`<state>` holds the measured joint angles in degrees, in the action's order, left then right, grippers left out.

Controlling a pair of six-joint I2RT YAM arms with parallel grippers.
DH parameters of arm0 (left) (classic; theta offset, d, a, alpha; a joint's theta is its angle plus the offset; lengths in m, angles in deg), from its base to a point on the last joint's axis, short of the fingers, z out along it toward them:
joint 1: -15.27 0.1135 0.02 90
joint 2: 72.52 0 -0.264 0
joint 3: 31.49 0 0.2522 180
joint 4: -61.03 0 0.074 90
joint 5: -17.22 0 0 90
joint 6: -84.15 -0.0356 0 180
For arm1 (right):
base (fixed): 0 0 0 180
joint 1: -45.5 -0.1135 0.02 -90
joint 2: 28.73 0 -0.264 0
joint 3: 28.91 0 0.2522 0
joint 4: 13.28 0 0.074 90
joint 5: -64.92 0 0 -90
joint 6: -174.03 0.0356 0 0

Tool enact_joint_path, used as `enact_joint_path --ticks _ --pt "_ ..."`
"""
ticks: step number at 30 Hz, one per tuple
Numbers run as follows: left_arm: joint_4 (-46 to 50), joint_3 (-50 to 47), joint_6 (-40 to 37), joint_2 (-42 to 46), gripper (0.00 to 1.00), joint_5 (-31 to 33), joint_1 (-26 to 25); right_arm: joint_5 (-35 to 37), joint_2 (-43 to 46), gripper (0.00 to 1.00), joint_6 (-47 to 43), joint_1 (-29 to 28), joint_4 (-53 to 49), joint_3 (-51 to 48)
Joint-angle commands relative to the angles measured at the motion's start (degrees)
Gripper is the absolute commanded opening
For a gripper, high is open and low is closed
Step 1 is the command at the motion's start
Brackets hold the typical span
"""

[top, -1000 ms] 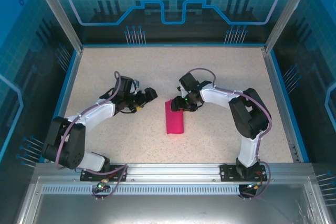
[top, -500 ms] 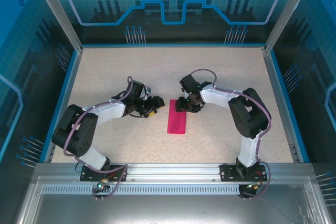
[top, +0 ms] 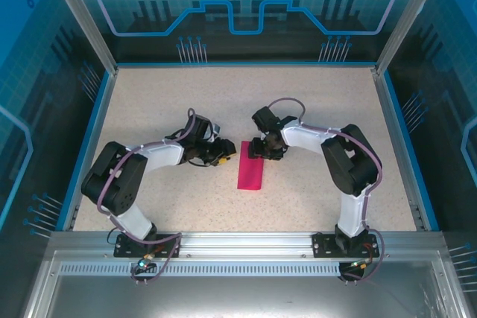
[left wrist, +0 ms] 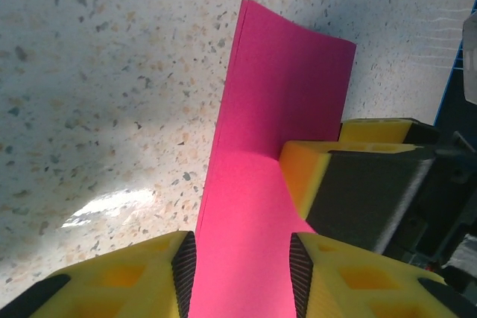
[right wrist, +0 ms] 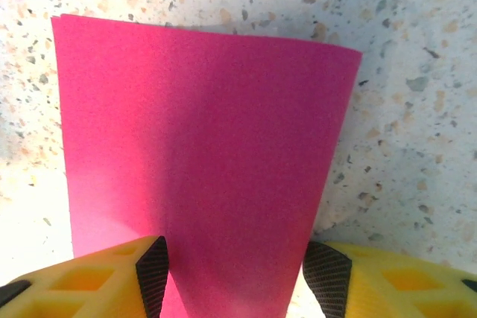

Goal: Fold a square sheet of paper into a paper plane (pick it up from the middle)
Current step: Fold the square sheet of paper in half at the center of the table, then hold the square sheet of paper at the center of the table.

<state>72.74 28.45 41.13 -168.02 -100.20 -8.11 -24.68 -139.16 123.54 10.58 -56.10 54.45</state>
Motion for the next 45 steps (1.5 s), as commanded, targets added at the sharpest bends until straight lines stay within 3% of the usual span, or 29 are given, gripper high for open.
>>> enact_joint_path --ticks 1,13,27,35,45 --pt "0.4 1.5 -2.8 -1.0 0.41 -1.7 -0.4 6.6 -8.3 0.59 1.0 -1.6 -1.3 -4.1" --pt "-1.7 2.5 -2.4 -4.3 0.31 -5.0 -0.6 7.4 -11.2 0.60 -1.8 -1.8 1.8 -6.3" --pt "-1.9 2.3 -0.2 -5.1 0.24 -1.7 -0.9 7.0 -12.8 0.61 -3.8 -1.6 2.5 -6.2" --pt "-2.2 3.4 -1.0 -6.1 0.23 -4.3 -2.0 6.5 -13.7 0.62 -3.1 -1.5 2.3 -5.9" --pt "-2.5 4.1 -1.1 -8.4 0.14 -6.0 -3.0 6.3 -14.0 0.63 -3.0 -1.4 2.5 -5.8"
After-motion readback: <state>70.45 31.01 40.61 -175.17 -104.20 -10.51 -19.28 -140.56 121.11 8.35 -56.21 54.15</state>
